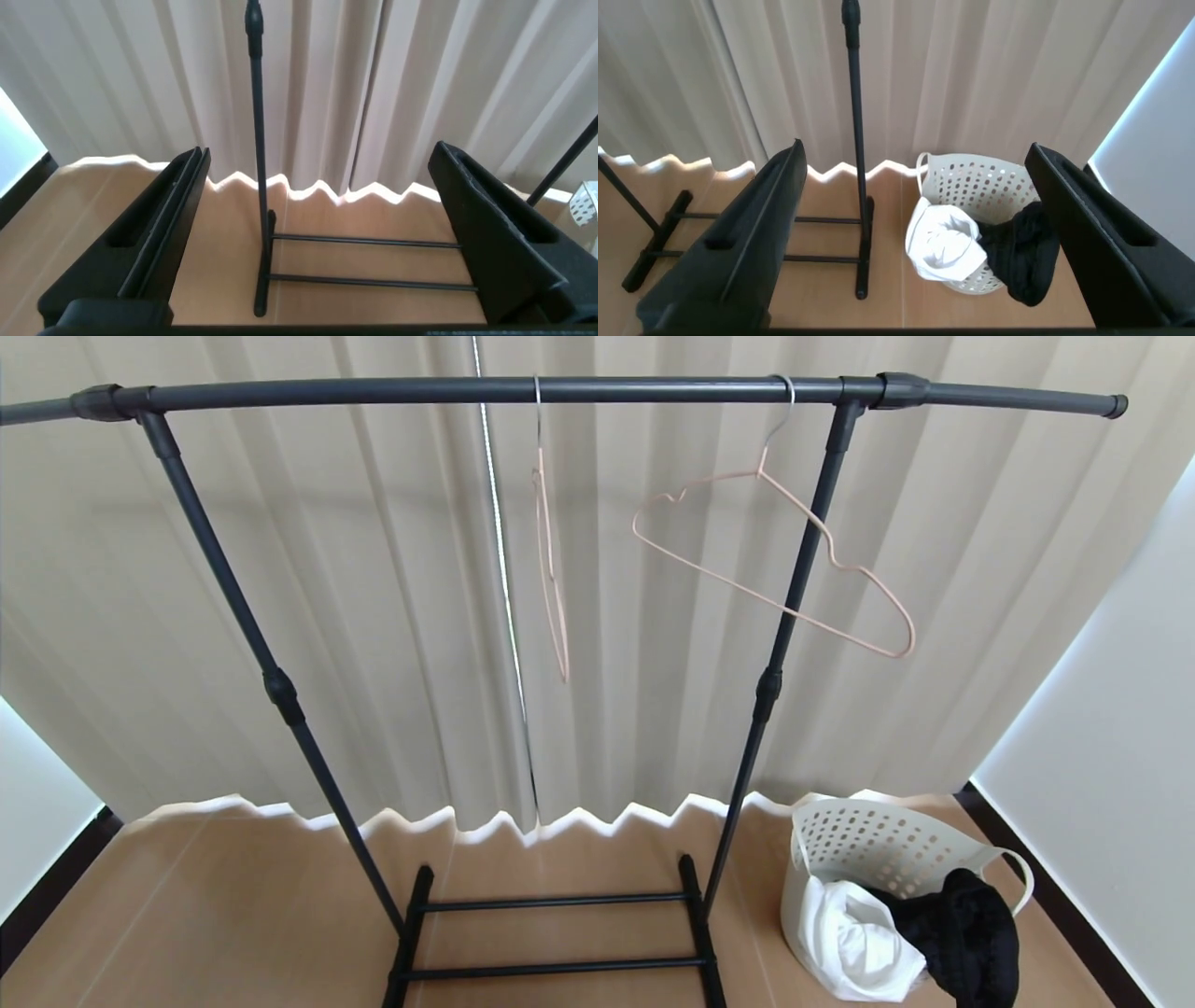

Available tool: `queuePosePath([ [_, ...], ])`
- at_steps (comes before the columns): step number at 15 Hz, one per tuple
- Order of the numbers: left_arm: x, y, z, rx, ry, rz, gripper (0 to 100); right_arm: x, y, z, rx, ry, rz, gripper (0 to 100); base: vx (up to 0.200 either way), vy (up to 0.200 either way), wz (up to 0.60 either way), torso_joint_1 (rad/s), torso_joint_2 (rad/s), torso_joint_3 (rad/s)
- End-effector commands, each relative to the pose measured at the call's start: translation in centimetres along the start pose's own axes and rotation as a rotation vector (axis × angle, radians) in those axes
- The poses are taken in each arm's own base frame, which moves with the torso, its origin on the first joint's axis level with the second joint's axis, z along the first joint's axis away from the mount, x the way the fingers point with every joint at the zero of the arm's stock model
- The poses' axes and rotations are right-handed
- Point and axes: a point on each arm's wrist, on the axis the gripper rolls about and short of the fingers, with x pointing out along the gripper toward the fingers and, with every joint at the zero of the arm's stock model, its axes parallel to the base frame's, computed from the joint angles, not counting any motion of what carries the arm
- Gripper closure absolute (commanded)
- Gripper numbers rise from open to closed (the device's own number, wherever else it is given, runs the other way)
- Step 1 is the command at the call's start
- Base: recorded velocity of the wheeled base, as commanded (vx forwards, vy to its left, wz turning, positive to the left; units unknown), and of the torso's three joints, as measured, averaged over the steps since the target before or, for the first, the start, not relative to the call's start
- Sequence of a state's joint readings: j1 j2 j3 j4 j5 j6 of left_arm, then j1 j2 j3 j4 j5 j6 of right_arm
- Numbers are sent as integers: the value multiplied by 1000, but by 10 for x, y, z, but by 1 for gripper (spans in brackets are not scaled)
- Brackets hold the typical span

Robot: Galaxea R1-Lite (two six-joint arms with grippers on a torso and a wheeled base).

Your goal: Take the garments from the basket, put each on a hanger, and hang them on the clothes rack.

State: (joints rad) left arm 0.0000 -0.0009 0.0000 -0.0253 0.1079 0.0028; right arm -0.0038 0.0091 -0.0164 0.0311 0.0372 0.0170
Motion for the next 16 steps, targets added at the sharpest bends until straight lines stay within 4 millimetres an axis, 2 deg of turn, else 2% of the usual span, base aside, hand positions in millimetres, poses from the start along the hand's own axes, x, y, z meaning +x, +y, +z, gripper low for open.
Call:
queuePosePath([
  [1, 0, 0, 0, -1, 0, 1, 0, 0, 0, 0, 0, -1, 0, 0, 0, 0, 0, -183, 510, 339],
  [12, 0, 0, 0, -1, 0, 1, 0, 0, 0, 0, 0, 1, 0, 0, 0, 0, 0, -136, 486, 350],
  [16, 0, 0, 0, -1, 0, 1, 0, 0, 0, 0, 0, -1, 2, 0, 0, 0, 0, -29, 158, 123],
])
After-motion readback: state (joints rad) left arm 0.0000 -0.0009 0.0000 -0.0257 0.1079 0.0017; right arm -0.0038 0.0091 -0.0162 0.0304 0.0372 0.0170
